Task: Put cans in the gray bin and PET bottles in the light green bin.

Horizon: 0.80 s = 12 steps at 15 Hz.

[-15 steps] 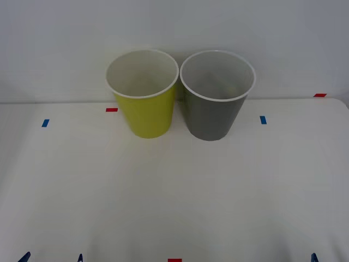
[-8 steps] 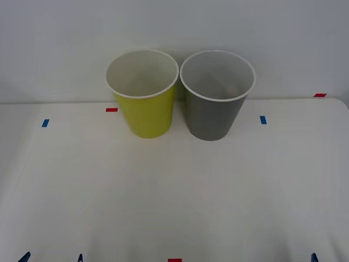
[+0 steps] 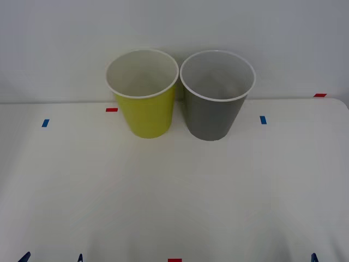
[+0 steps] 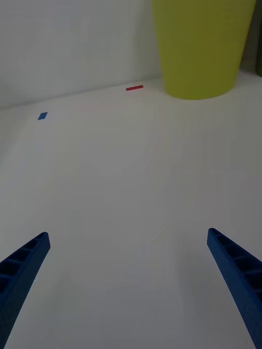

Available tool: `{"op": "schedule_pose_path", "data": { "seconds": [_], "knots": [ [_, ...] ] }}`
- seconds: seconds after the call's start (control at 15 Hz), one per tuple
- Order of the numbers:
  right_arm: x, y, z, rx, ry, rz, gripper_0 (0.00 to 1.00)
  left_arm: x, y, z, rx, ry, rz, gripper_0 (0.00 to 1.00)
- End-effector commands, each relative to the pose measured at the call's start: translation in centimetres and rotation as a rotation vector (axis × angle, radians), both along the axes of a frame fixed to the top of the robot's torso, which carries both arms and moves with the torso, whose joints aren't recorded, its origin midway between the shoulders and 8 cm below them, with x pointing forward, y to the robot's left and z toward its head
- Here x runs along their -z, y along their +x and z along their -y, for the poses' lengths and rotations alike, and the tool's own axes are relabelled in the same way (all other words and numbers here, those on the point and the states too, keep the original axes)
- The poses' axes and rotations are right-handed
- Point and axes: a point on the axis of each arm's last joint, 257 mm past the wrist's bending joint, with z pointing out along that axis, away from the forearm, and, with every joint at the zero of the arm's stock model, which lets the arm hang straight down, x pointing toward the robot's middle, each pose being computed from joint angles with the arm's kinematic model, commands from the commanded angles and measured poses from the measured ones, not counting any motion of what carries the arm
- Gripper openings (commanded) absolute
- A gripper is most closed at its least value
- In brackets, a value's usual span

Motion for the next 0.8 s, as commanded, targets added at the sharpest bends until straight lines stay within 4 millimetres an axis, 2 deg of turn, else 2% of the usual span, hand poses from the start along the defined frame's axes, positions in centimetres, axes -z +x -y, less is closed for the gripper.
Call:
{"op": "schedule_pose_path", "data": {
  "seconds": [0.07, 0.8],
  "knots": [
    [0.01, 0.0, 0.0, 0.0, 0.0, 0.0, 1.0, 0.0, 0.0, 0.0, 0.0, 0.0, 0.0, 1.0],
    [0.01, 0.0, 0.0, 0.0, 0.0, 0.0, 1.0, 0.0, 0.0, 0.0, 0.0, 0.0, 0.0, 1.0]
  ]
}}
